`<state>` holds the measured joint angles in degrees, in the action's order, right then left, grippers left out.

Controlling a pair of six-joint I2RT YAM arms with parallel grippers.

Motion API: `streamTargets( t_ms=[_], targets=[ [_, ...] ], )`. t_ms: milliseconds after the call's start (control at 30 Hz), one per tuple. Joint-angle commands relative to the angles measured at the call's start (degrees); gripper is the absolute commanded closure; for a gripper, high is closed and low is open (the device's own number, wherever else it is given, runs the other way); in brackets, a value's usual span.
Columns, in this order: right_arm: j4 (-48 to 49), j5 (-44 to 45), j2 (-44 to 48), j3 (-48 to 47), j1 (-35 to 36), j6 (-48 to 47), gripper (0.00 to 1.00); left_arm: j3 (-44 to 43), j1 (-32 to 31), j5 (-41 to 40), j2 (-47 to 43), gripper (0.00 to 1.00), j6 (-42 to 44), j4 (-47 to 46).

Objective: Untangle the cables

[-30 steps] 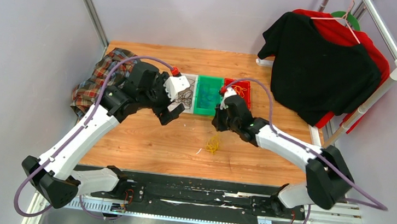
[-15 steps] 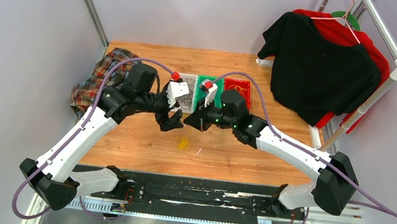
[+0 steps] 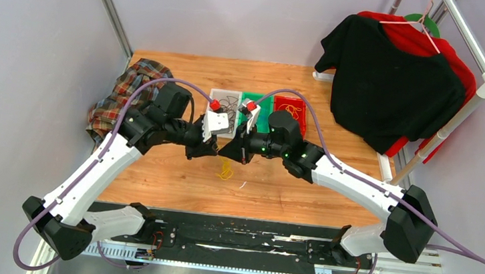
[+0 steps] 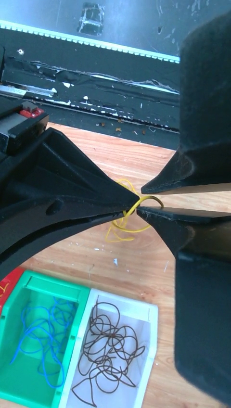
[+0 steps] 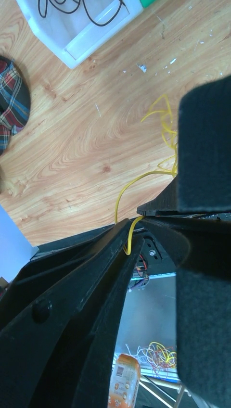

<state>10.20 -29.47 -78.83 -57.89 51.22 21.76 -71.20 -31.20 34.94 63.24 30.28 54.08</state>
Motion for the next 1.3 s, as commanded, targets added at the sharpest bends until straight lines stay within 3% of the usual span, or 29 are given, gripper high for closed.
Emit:
streamTargets(
  t_ms=[0, 133, 233, 333, 467, 533, 933, 1100, 1267],
  targets=[
    [2.0, -3.2, 0.9, -0.1, 1.0, 0.9, 0.99, -1.9, 0.1, -0.3, -0.3, 0.85, 0.8, 0.4],
    [1.6, -3.6, 1.0, 0.1, 1.1, 0.7, 0.99, -2.6, 0.0, -3.6, 0.4, 0.99, -1.5, -1.2],
    [1.4, -2.7, 1.3, 0.8, 1.0, 0.7, 0.99, -2.8, 0.1, -5.4, 0.0, 0.99, -3.3, -2.5],
    [2.5, 1.4, 2.2, 2.3, 1.1, 1.4, 0.9, -4.0, 0.1, -6.6, -0.5, 0.99, -5.7, -3.0],
    [7.7, 9.5, 3.7, 5.5, 1.6, 3.0, 0.44, -6.2, 0.1, -7.1, -1.0, 0.99, -10.0, -3.0],
    [10.1, 13.8, 3.7, 6.1, 2.5, 2.5, 0.37, -6.9, 0.1, -6.7, -1.5, 0.99, -12.2, -2.9],
    [18.8, 23.5, -4.5, 3.6, 6.8, -2.2, 0.35, -15.1, 0.1, -2.7, -2.3, 1.0, -12.3, 2.1],
    [21.9, 25.3, -5.0, 8.2, 6.9, -0.9, 0.53, -20.4, 0.1, -3.9, -2.5, 1.0, -11.5, 4.1],
    [26.6, 25.9, -3.9, 15.6, 6.9, 3.1, 0.62, -27.1, 0.1, -6.3, -2.5, 0.99, -11.0, 4.4]
  ],
)
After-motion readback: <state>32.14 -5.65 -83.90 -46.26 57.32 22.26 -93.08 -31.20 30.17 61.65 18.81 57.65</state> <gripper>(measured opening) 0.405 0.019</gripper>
